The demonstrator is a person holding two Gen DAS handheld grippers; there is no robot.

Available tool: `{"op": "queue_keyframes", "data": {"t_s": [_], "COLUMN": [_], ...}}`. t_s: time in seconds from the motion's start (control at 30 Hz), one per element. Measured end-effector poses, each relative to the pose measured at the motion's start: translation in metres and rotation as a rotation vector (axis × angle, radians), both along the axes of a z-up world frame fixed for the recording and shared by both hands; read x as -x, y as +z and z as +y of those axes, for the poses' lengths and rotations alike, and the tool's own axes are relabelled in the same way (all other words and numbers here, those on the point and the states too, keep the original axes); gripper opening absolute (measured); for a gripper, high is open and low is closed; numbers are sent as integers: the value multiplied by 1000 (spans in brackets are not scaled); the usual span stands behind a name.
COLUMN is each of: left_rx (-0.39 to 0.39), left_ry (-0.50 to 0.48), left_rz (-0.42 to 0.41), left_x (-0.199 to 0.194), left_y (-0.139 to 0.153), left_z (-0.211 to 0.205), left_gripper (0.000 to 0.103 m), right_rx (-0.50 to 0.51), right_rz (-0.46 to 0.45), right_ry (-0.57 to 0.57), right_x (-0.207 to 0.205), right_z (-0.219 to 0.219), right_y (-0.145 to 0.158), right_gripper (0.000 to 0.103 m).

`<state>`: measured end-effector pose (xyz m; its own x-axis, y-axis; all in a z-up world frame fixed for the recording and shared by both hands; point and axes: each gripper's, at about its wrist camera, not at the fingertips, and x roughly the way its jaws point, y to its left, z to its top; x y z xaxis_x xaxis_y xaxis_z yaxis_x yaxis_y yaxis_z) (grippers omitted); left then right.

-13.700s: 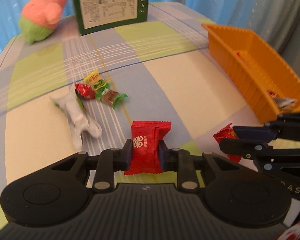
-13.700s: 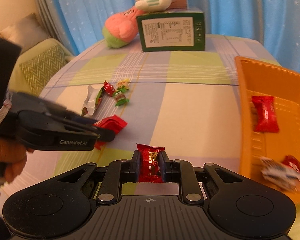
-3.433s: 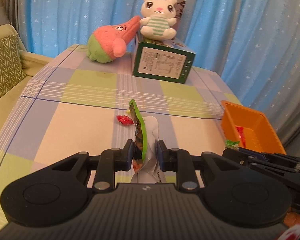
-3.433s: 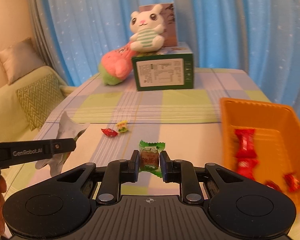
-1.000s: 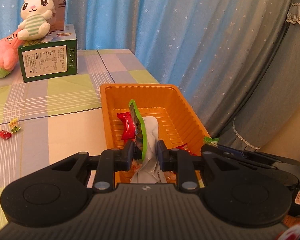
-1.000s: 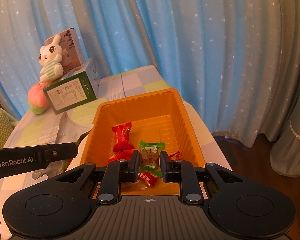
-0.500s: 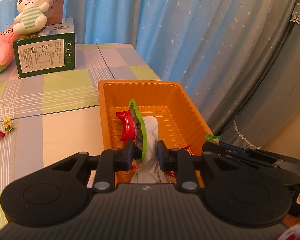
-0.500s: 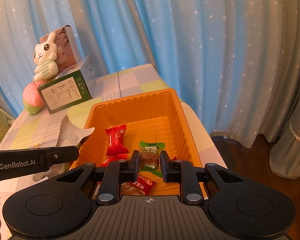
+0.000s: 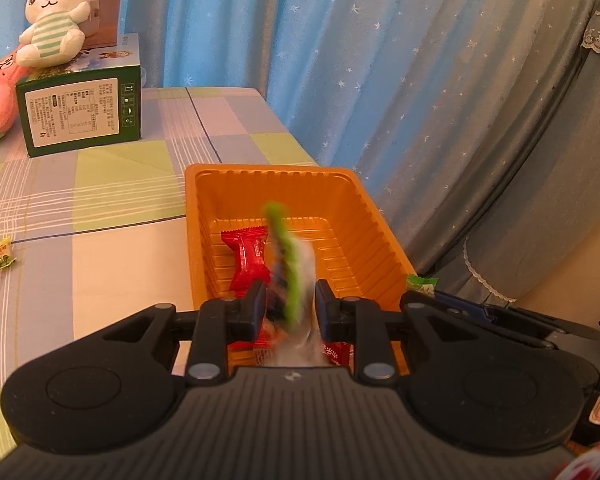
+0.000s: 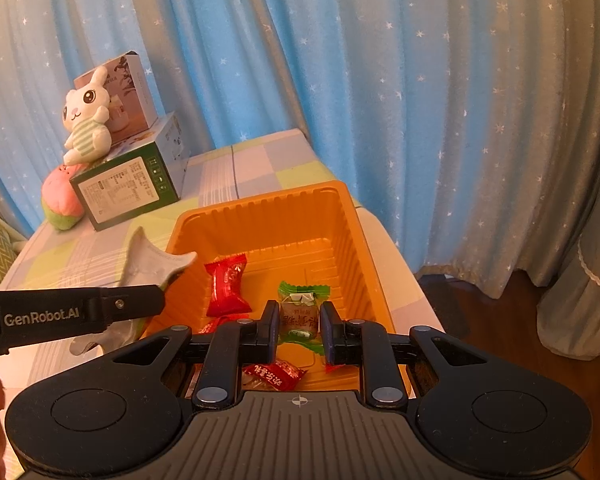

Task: Organize snacks
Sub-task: 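Lower both snacks into the orange tray and open both tools, then lift both tools away from the tray toward the remaining candies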

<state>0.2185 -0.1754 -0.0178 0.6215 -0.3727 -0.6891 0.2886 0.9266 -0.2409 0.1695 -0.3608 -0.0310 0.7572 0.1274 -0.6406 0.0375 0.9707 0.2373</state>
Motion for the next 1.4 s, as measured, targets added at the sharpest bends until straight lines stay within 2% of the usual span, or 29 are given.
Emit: {"op": "queue_keyframes", "data": {"t_s": [0.2,0.6,0.73,0.87,1.17,1.4], "left_rx": [-13,18,17,15,-3,-22], "left_ry": [31,116,134,156,213,274], "left_rz": [-5,3,-1,-6,-13,-20], "left_x": [6,31,38,45,67,92], "left_y": [0,0,0,1,-2,1], "left_z": [12,54,64,75,101,135], "left_gripper": [27,28,28,29,37,50], "right_rx": [-2,-11,-50,-79,-107,-122], "right_rz": [-3,-11,-29,-50,-72,-62], "right_ry": [-5,5,8,-43,-67,-20], "right_x": [1,2,-2,-1,21,40], "right_z": [-2,6,5,-6,-15,11], "right_y": [1,4,7,13,29,35], "right_gripper": [22,22,22,22,22,22]}}
